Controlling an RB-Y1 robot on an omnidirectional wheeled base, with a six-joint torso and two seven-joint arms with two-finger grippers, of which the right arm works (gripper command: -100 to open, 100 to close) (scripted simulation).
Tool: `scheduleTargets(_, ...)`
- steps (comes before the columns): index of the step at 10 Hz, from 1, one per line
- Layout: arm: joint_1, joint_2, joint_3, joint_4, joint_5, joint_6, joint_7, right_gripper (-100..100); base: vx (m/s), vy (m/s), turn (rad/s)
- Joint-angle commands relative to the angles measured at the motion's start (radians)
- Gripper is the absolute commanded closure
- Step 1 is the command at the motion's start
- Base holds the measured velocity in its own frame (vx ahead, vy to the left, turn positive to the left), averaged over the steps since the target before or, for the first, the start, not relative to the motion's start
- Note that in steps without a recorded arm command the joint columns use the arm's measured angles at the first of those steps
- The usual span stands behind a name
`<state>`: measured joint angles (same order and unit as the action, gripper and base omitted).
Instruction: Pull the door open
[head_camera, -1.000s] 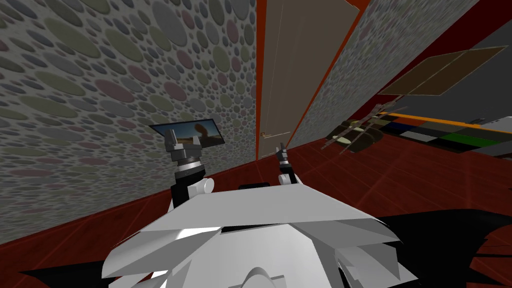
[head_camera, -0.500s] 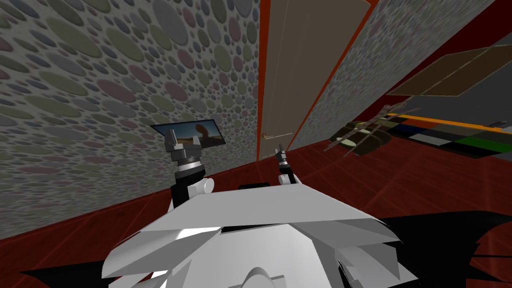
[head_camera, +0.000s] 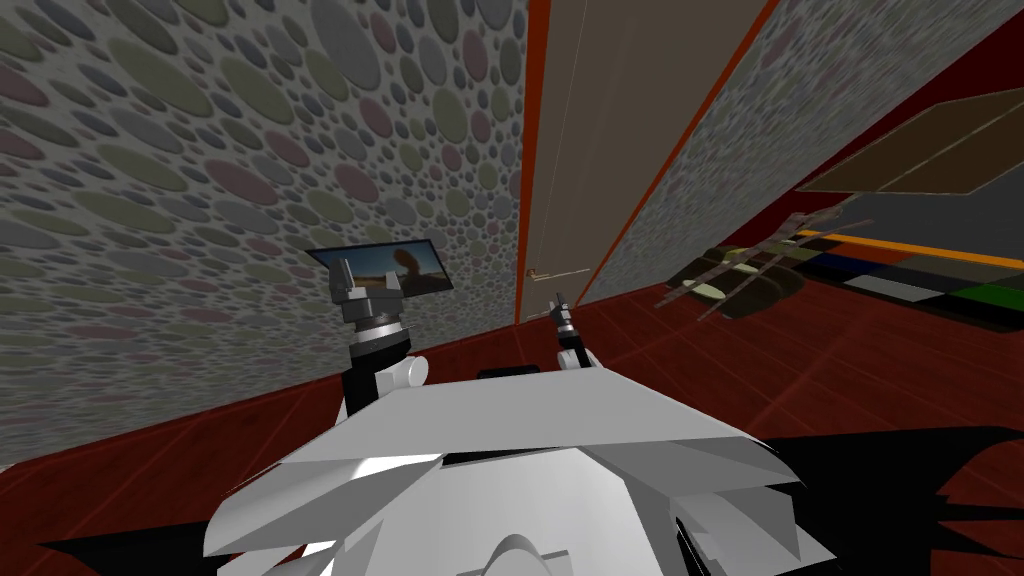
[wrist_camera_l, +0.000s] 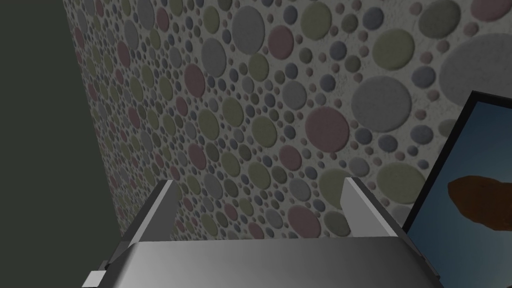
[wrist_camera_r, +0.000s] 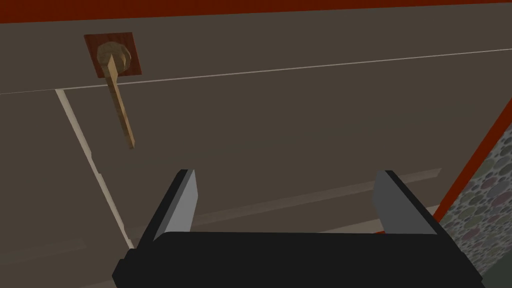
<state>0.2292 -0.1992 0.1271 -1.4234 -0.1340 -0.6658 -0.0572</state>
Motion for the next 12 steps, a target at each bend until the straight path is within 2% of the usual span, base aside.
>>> scheduleTargets(1, -0.009, -0.006, 0.002, 0.038, -0.002, -0.008, -0.009, -100, 0.063, -0.020, 0.032)
scheduleTargets(2, -0.024, -0.016, 0.005, 0.071, -0.003, -0.022, -0.020, -100, 0.056, -0.014, 0.057)
scheduleTargets(5, -0.039, -0.025, 0.009, 0.129, -0.005, -0.036, -0.032, -100, 0.048, -0.014, 0.040)
scheduleTargets(8, -0.069, -0.043, 0.016, 0.201, -0.009, -0.065, -0.054, -100, 0.048, -0.018, 0.054)
scheduleTargets(9, -0.069, -0.043, 0.016, 0.219, -0.009, -0.065, -0.054, -100, 0.043, -0.015, 0.038)
scheduleTargets(11, -0.097, -0.059, 0.023, 0.288, -0.012, -0.091, -0.075, -100, 0.056, -0.019, 0.080)
scheduleTargets(12, -0.097, -0.059, 0.023, 0.304, -0.012, -0.091, -0.075, -100, 0.060, -0.018, 0.030)
